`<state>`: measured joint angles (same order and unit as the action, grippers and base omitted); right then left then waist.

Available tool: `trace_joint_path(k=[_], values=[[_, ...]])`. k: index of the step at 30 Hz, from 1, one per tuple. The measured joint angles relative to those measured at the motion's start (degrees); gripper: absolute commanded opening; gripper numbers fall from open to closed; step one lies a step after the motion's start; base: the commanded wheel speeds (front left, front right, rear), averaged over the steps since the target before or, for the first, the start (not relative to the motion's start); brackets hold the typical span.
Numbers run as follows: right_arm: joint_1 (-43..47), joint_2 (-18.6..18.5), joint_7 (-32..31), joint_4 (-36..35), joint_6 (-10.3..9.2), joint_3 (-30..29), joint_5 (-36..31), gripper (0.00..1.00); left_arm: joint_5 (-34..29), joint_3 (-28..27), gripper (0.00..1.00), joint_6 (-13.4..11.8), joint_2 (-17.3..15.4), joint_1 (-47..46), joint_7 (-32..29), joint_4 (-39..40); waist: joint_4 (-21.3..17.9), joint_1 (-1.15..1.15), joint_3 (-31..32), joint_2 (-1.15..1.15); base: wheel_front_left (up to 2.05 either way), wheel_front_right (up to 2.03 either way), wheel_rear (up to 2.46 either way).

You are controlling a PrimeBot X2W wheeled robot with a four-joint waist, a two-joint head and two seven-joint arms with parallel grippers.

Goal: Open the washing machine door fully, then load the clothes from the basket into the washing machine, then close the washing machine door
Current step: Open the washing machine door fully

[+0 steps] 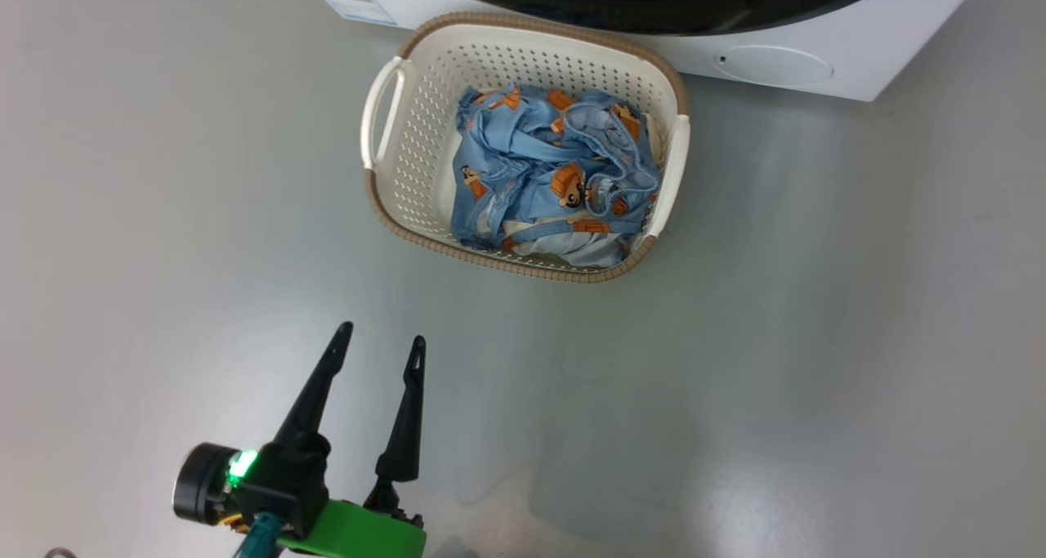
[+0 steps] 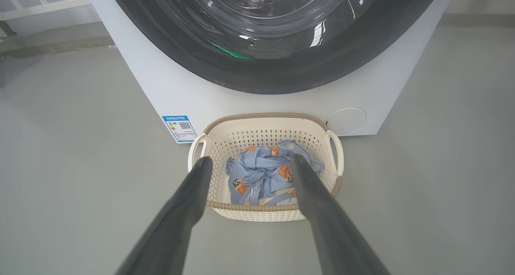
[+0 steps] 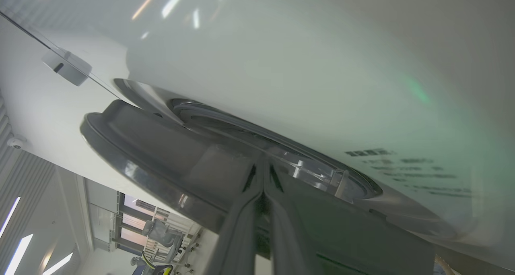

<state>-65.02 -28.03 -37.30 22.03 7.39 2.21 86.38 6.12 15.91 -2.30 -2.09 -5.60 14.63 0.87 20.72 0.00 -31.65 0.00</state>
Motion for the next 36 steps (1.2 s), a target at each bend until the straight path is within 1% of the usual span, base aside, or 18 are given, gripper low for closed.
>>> trace_joint_path(k=[8, 24, 29, 36], values=[[-1.14, -1.0, 0.0, 0.42, 0.0, 0.97, 0.01, 0.0, 0.73, 0.11, 1.0, -0.05, 0.0, 2.13, 0.0, 0.26, 1.3, 0.0, 0.09, 0.0, 0.0, 0.0, 0.0], [-2.55, -2.66, 0.14, 1.12, 0.0, 3.88, 0.0, 0.0, 1.27, 0.14, 1.0, -0.46, 0.01, 2.24, 0.0, 0.71, 1.82, 0.0, -1.15, 0.0, 0.0, 0.0, 0.0], [-3.27, -2.88, -0.33, 0.34, 0.0, 5.5, 0.0, 0.0, 1.37, 0.08, 1.0, -0.48, 0.01, 2.23, 0.0, 0.7, 1.63, 0.0, -1.43, 0.0, 0.0, 0.0, 0.0], [-3.36, -2.81, -1.58, -1.08, 0.0, 8.46, 0.01, 0.0, 1.94, -0.76, 1.0, -0.99, 0.02, 2.11, 0.0, 0.69, 0.41, 0.0, -0.98, 0.0, 0.0, 0.0, 0.0]])
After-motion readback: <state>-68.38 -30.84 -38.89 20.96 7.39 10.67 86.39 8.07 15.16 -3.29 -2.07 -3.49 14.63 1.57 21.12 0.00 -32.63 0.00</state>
